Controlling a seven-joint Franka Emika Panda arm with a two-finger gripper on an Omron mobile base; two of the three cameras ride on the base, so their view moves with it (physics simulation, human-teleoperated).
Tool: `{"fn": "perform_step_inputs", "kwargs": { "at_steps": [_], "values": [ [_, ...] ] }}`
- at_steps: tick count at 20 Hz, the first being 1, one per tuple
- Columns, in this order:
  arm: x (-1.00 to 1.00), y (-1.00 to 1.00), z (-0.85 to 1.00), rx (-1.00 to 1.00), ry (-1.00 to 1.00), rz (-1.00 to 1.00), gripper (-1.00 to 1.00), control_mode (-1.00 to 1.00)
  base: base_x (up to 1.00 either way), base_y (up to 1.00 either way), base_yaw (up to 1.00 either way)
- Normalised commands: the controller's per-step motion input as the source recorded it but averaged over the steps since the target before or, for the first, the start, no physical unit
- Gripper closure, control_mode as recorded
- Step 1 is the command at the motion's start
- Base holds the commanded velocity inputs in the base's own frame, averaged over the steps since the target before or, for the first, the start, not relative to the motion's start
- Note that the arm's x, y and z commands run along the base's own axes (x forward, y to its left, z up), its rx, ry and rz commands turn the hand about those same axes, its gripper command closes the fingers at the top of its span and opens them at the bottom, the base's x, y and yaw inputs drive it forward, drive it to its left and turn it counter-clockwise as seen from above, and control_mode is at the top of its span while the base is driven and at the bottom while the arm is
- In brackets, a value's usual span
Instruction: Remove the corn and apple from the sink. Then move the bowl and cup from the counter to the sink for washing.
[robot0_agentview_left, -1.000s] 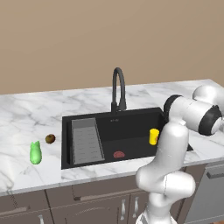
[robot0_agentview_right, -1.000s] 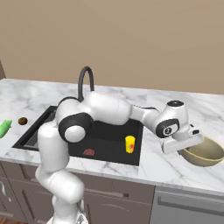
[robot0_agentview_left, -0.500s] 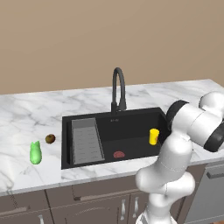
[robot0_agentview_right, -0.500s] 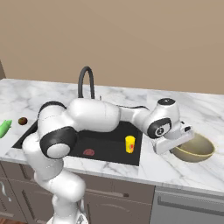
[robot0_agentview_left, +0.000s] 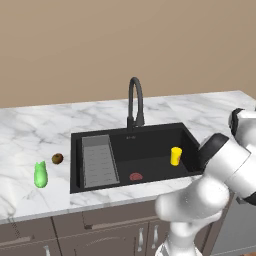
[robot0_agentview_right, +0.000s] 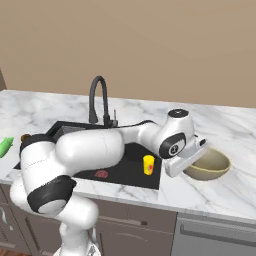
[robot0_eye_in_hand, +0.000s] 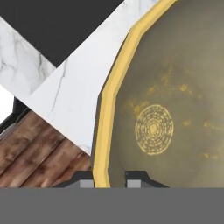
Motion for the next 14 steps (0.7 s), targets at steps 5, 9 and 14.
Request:
{"fn": "perform_step_inputs", "kwargs": {
  "at_steps": [5, 9, 14],
  "values": [
    [-0.11, 0.39, 0.25, 0.0, 0.02, 0.22, 1.0, -1.0, 0.0, 0.0, 0.0],
    [-0.13, 0.37, 0.22, 0.0, 0.0, 0.22, 1.0, -1.0, 0.0, 0.0, 0.0],
    [-0.14, 0.35, 0.16, 0.0, 0.0, 0.2, 1.0, -1.0, 0.0, 0.0, 0.0]
  ]
}}
